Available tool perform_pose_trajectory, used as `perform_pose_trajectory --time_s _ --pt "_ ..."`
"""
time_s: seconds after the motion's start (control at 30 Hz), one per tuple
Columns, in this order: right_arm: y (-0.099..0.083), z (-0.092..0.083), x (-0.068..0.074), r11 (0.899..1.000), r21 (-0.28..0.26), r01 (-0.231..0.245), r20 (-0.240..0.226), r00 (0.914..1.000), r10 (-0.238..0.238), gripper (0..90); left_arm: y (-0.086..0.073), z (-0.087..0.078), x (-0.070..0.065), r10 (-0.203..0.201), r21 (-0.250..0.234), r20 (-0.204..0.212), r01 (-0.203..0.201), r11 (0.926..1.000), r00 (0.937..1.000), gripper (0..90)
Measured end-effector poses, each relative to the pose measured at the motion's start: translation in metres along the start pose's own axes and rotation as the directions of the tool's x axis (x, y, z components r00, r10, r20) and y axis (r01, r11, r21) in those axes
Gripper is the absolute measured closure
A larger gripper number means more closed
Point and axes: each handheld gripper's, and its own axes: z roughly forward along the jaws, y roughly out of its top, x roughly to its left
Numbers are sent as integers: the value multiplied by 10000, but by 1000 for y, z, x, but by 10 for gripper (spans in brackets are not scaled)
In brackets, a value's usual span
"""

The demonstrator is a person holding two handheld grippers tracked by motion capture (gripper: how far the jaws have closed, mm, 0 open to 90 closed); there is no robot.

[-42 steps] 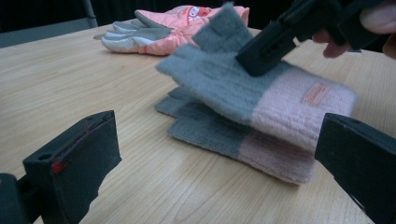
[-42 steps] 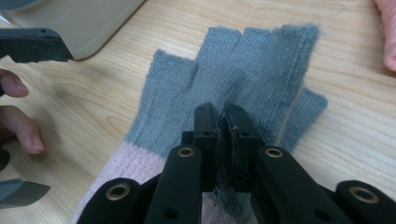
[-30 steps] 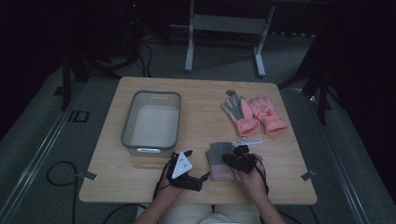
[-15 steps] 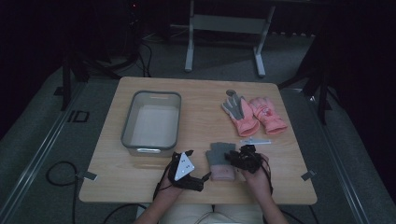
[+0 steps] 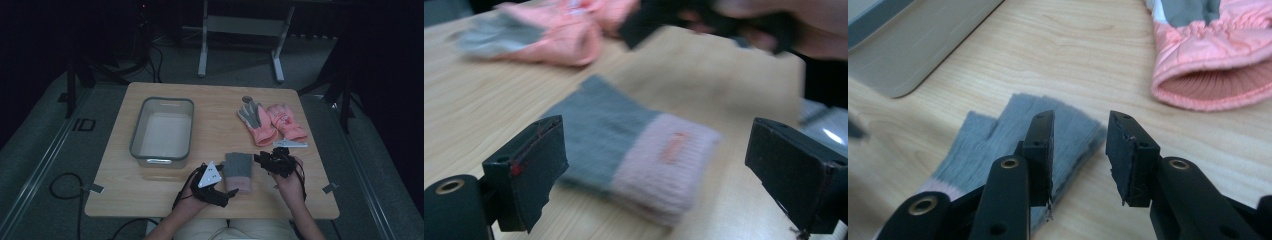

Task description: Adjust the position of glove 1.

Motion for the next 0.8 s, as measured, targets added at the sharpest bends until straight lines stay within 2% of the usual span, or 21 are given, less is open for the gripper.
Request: perform_pose_trajectory --time_s 0.07,0.13,0.23,0.3,0.37,0.4,0.43,0.47,0.53,0.57,0.63,0.67,0.7,0.73,0.8 --pt "4 4 -2 10000 -7 40 37 10000 -39 635 2 8 -3 436 396 192 -444 9982 9989 90" --pt "9 9 -4 10000 11 -20 14 10000 20 635 3 14 -6 831 550 383 -852 9949 9958 112" --pt "15 19 -7 9997 182 -182 -153 9997 185 621 5 22 -12 1437 967 565 -1487 9841 9880 144" --pt "16 29 -8 9990 375 -251 -243 9994 261 604 5 28 -14 1881 1371 643 -1954 9711 9800 184" --pt "14 38 -9 9975 507 -498 -364 9980 516 585 3 32 -14 2300 1718 681 -2384 9558 9708 216" --pt "13 41 -10 9968 588 -546 -386 9976 569 569 1 35 -14 2626 1962 750 -2724 9420 9620 228" --pt "10 45 -10 9960 637 -622 -397 9971 648 554 -2 38 -16 3114 2220 708 -3193 9213 9476 246" --pt "7 48 -11 9949 692 -736 -391 9963 764 544 -4 40 -16 3428 2431 702 -3493 9049 9368 257" --pt "3 52 -12 9926 846 -876 -325 9954 906 513 -7 41 -17 3720 2498 610 -3750 8927 9262 260" --pt "3 52 -12 9926 846 -876 -325 9954 906 513 -7 41 -17 3720 2498 610 -3750 8927 9262 268" --pt "-1 57 -13 9893 1078 -981 -109 9949 998 466 -8 44 -17 3869 2575 384 -3832 8870 9213 287" --pt "-3 60 -14 9864 1274 -1035 -121 9943 1059 451 -9 45 -17 3862 2571 379 -3825 8875 9216 296" --pt "-4 62 -15 9839 1406 -1102 -156 9934 1135 437 -10 45 -18 4042 2630 259 -3963 8796 9143 306" --pt "-6 64 -15 9819 1504 -1147 -117 9930 1178 430 -11 45 -18 4150 2666 134 -4032 8754 9097 341" --pt "-6 64 -15 9832 1490 -1052 -69 9942 1074 426 -9 45 -16 4045 2675 -65 -3881 8819 9145 420"
